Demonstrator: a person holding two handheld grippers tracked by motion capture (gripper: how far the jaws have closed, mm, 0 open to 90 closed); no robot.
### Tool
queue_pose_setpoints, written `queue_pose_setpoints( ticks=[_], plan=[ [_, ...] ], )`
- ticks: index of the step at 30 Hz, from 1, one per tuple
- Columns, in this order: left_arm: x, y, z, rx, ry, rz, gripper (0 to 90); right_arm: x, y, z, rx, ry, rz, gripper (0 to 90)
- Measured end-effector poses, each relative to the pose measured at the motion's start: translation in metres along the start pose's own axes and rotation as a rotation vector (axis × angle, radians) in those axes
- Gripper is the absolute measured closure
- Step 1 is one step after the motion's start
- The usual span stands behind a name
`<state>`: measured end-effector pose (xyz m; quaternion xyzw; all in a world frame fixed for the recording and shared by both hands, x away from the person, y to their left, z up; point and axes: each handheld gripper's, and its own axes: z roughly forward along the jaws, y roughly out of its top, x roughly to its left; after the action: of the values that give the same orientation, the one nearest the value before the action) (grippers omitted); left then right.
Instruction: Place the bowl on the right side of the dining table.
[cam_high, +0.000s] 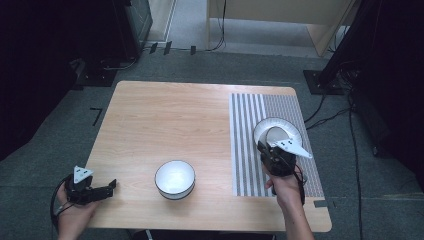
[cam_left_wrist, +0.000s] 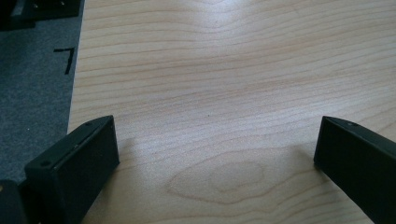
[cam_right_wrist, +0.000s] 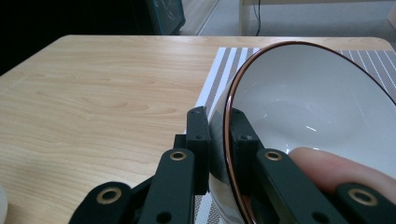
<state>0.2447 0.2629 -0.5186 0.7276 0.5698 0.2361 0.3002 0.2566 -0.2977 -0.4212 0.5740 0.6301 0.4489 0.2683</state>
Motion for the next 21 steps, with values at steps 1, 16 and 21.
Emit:
queue_pose_setpoints(
  ticks=[1, 16, 21],
  plan=[
    [0.000, 0.000, 0.000, 0.000, 0.000, 0.000, 0.0, -0.004, 0.000, 0.002, 0.002, -0.002, 0.008, 83.0],
    [0.000, 0.000, 0.000, 0.000, 0.000, 0.000, 0.0, -0.025, 0.001, 0.021, 0.026, -0.042, 0.013, 83.1],
    [0.000, 0.000, 0.000, 0.001, 0.000, 0.000, 0.0, -0.030, 0.001, 0.024, 0.028, -0.052, 0.014, 83.1]
  ],
)
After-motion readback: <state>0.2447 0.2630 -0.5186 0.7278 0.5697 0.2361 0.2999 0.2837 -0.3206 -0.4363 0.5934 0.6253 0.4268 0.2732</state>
